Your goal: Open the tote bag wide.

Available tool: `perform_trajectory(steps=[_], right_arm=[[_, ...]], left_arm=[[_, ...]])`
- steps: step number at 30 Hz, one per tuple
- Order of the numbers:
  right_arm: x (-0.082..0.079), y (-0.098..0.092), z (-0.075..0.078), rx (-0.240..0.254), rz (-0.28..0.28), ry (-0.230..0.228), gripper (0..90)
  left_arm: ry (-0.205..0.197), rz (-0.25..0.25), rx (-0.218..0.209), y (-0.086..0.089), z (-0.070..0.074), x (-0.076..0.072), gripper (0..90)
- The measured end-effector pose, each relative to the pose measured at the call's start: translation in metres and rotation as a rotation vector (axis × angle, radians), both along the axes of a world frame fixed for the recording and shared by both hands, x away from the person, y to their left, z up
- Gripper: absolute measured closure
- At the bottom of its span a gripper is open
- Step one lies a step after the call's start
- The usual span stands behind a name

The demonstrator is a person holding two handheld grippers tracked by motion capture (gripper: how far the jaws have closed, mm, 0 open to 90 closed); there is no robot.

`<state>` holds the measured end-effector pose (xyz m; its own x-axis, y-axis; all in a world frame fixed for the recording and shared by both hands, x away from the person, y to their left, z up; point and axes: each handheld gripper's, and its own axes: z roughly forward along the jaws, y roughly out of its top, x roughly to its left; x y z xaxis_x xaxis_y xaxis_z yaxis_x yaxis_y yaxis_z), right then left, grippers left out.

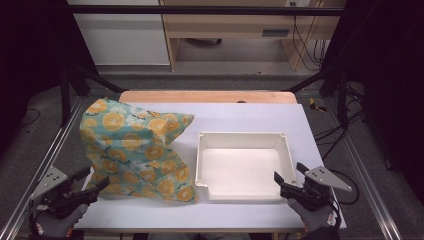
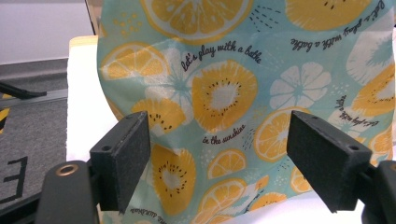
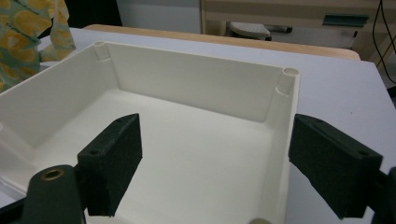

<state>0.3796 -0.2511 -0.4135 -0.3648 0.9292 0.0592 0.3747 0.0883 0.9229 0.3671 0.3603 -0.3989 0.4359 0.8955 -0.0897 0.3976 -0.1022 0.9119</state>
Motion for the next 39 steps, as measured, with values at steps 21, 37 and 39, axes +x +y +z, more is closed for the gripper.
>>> perform_trajectory(steps=[21,37,39], right_arm=[[0.005,0.040,0.013,-0.006,0.076,-0.008,24.5],[0.009,0.063,0.021,0.006,0.128,-0.017,27.5],[0.009,0.066,0.022,0.005,0.136,-0.020,27.4]], left_arm=[[-0.012,-0.010,-0.020,-0.001,0.005,-0.001,24.3],[-0.025,-0.017,-0.026,-0.002,0.013,0.000,25.9],[-0.031,-0.020,-0.029,-0.002,0.015,0.000,26.0]])
